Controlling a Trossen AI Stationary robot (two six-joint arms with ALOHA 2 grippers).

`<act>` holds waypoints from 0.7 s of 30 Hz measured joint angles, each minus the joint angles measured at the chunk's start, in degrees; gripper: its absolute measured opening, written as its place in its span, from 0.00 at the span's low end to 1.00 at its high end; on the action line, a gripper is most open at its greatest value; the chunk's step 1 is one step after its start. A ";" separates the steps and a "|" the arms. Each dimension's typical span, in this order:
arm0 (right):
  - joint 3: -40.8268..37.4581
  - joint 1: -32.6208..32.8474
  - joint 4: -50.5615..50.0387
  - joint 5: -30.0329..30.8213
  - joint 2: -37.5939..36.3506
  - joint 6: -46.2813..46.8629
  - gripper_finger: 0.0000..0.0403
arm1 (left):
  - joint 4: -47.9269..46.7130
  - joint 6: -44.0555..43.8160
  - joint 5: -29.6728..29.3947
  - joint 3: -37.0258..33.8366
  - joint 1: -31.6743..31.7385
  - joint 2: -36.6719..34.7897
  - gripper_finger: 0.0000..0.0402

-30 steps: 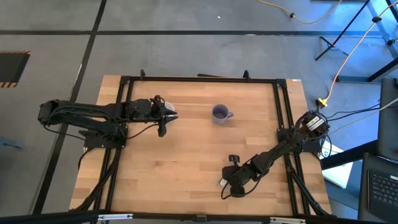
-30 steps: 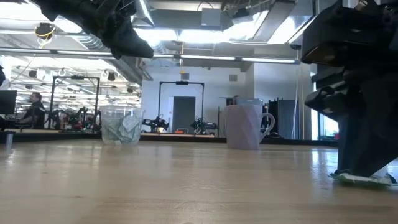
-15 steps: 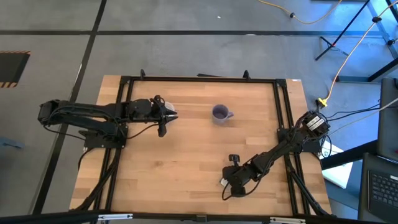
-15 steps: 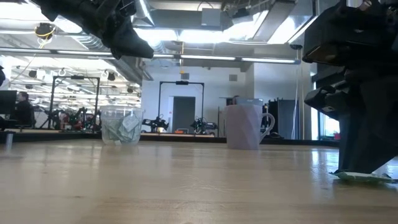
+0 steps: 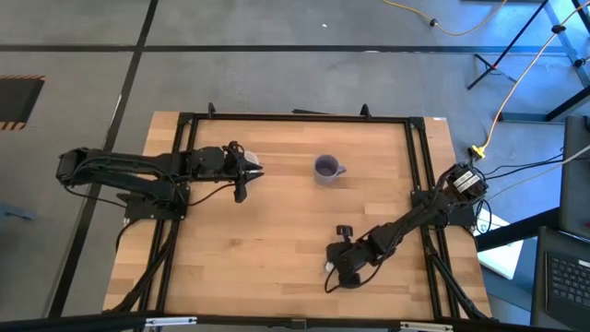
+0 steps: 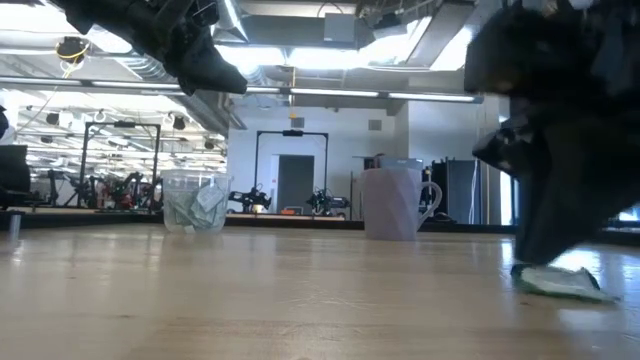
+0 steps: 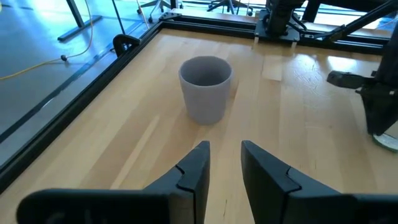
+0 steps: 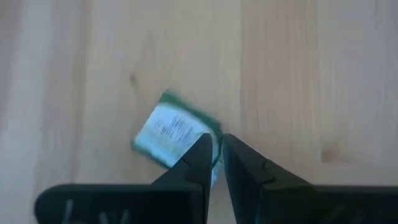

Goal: Pick and place Stevia / Truvia into bins
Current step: Put the green stevia packet into the transparent container

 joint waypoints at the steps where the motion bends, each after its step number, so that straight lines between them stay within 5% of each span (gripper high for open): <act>1: 0.99 -0.02 -0.79 0.02 0.00 -0.50 0.11 | 0.02 0.00 0.00 0.00 0.00 0.00 0.22; 8: 5.99 -0.16 -7.69 1.98 -0.02 -1.97 0.11 | 0.00 0.00 0.00 0.00 0.00 0.00 0.21; 21: 5.94 -0.20 -5.74 -0.57 4.11 -2.27 0.11 | -0.07 0.00 0.17 0.00 0.01 0.00 0.22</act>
